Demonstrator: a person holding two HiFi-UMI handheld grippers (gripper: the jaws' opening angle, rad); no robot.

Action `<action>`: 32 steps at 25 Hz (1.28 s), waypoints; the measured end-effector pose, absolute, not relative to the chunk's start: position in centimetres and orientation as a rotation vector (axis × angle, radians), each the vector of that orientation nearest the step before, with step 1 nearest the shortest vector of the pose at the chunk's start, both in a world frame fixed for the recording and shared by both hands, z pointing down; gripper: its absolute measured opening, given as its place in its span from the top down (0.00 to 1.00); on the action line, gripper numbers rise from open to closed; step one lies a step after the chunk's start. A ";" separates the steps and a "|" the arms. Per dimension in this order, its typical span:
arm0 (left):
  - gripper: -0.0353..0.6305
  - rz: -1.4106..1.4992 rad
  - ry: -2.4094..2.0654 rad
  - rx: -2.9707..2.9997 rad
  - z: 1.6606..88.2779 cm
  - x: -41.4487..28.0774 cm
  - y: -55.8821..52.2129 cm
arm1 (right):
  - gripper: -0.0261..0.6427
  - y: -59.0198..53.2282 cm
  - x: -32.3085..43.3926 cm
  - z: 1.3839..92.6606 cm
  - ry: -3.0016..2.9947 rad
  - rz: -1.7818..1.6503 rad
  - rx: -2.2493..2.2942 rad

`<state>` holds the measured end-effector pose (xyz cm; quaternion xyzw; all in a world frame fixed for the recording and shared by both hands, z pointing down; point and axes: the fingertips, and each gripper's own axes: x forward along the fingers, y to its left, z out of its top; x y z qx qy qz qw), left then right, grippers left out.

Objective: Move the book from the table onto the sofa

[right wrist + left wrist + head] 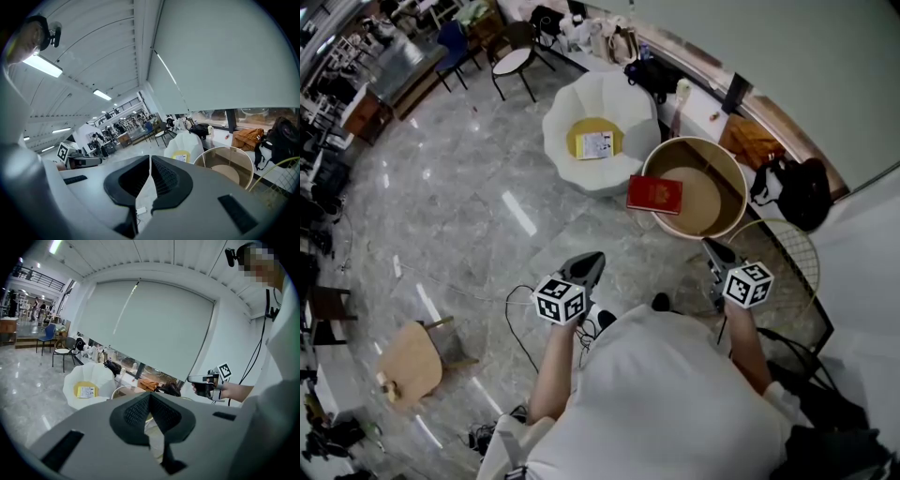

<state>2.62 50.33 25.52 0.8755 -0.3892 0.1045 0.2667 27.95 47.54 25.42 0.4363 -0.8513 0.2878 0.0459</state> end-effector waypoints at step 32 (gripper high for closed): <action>0.94 0.302 -1.173 2.277 27.5 10.4 48.4 | 0.90 44.0 35.3 28.6 -2.557 0.860 1.096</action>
